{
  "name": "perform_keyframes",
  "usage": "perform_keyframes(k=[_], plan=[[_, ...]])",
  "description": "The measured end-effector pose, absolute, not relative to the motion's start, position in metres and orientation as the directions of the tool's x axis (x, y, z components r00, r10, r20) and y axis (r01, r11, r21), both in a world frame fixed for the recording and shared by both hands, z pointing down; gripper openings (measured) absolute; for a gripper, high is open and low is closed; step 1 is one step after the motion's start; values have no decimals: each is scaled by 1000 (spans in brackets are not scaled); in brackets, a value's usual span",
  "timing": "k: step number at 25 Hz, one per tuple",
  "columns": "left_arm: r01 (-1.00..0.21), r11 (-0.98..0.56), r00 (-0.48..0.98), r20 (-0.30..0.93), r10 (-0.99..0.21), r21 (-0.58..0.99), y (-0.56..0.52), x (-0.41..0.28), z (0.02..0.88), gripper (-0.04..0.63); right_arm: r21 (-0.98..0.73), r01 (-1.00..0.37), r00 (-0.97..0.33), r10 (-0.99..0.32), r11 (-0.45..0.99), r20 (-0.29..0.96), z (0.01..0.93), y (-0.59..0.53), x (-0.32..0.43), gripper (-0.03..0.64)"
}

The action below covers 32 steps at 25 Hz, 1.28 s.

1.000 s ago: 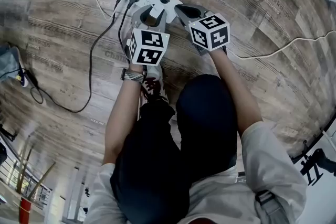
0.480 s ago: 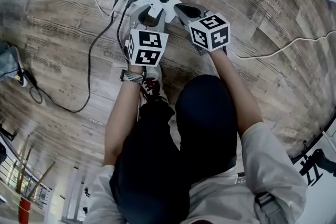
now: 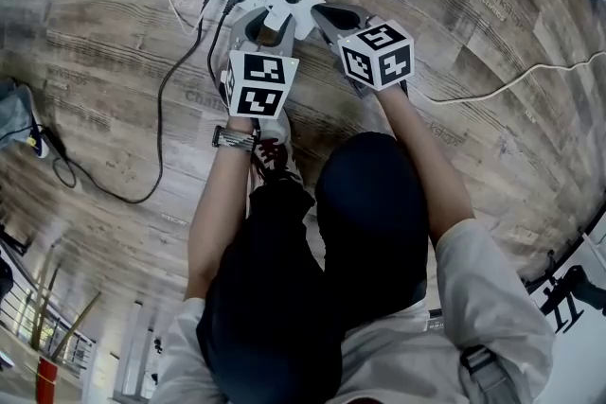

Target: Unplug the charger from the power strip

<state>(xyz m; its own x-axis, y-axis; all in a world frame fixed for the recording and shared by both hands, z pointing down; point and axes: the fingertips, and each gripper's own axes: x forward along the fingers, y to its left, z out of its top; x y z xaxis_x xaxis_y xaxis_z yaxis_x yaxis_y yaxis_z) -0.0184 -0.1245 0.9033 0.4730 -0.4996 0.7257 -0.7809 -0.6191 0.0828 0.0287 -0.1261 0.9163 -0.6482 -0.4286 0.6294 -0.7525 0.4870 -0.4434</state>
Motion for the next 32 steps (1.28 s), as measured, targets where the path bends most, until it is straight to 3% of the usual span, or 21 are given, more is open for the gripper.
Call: perform_keyframes(k=[3,12,20,27,32], plan=[[-800,-583,490,715,-499,141,-125,-22,903,141,-444,-751,-650,-428,488,628,916,-127,29,2],[-761,-648,440,743,-504,11,-122,-17,903,137,-449,-748,-654,-432,488,621,915,-128,29,2],[-806,-574,481,726,-491,146,-122,-22,903,141,-449,-750,-653,-435,486,620,916,-128,30,2],[-764,-644,443,747,-496,26,-120,-17,902,137,-449,-746,-657,-433,491,617,915,-128,30,2],[-788,-608,468,737,-488,98,-121,-19,902,138,-448,-745,-658,-434,493,616,915,-128,30,2]])
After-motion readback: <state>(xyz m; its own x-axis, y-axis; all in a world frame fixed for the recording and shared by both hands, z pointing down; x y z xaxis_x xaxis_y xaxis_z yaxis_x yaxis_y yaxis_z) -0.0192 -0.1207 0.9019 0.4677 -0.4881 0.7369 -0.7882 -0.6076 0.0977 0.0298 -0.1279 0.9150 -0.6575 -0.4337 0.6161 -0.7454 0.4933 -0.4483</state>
